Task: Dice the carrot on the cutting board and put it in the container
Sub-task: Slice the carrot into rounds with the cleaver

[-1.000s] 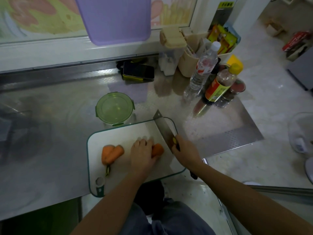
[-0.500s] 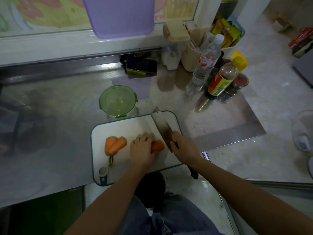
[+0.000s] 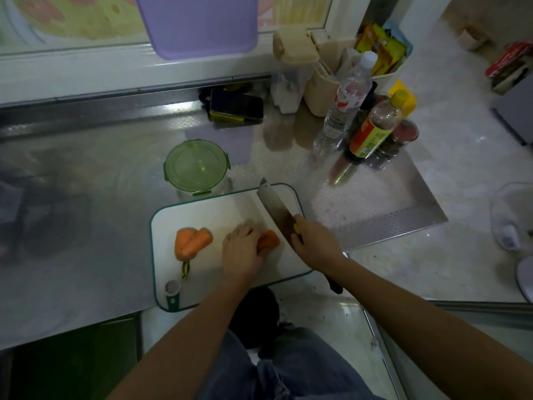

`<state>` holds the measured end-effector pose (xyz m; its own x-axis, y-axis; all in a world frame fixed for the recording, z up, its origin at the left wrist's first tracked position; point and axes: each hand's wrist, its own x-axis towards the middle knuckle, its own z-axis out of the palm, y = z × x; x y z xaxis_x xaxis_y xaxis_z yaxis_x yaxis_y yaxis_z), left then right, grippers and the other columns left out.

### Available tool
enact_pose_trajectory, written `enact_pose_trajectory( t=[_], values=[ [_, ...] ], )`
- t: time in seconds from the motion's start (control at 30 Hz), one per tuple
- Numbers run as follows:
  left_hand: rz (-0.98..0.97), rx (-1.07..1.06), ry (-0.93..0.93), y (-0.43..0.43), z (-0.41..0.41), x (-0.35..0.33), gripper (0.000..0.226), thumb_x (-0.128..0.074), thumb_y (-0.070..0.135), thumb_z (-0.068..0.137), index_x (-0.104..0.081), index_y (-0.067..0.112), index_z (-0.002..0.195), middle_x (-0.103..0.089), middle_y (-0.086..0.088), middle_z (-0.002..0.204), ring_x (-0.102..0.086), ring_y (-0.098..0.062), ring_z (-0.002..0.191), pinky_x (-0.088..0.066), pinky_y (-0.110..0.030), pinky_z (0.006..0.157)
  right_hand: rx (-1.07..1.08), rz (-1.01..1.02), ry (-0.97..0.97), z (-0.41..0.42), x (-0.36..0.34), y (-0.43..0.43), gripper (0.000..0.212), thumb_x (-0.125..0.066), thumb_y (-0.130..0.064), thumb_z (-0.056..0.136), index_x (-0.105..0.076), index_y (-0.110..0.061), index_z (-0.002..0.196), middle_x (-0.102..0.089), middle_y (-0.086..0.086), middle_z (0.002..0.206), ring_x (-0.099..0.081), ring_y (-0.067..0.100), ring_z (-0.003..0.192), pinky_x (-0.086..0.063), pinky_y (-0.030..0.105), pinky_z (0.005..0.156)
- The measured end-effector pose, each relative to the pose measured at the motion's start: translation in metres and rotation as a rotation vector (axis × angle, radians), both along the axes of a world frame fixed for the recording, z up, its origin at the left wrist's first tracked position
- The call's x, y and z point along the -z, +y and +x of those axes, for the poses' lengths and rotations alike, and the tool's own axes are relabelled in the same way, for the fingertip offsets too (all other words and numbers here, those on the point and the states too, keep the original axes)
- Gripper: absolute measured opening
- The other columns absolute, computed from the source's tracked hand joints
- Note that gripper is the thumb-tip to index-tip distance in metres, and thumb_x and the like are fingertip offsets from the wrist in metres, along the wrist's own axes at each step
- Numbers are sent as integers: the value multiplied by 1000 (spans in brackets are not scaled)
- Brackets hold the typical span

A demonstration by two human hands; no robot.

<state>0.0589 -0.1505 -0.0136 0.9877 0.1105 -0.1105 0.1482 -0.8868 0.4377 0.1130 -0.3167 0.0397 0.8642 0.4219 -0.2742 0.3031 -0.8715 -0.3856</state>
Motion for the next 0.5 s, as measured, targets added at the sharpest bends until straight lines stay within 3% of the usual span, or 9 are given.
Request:
enact_pose_trajectory(
  t=[0.2,0.27,0.37,0.5],
  values=[
    [-20,29,-18,-1,0,-3,34,-68,28,80,-66,21,113,-61,-4,108,-57,-27,97,-46,-39,84,-40,-105,52,-7,11,6,25,-45,-24,94,-42,-12,116,-51,2,74,-58,25,66,-49,34,60],
    [-15,43,-19,-3,0,-5,33,-68,27,79,-66,21,112,-62,-4,107,-57,-28,96,-46,-39,82,-18,-81,67,-6,12,10,27,-45,-23,95,-42,-10,118,-52,4,76,-56,25,67,-43,31,58],
    [-24,26,-47,-4,0,-5,27,-68,28,80,-68,20,106,-62,-4,102,-56,-27,93,-45,-38,79,6,-27,42,0,6,9,27,-43,-25,99,-43,-9,120,-62,11,87,-59,28,75,-37,29,60],
    [-28,-11,-65,-5,-1,-5,16,-68,25,82,-69,19,97,-62,0,101,-55,-23,93,-43,-34,76,-53,-28,1,0,0,3,25,-43,-25,98,-43,-11,120,-53,4,78,-50,22,65,-37,29,58]
  ],
)
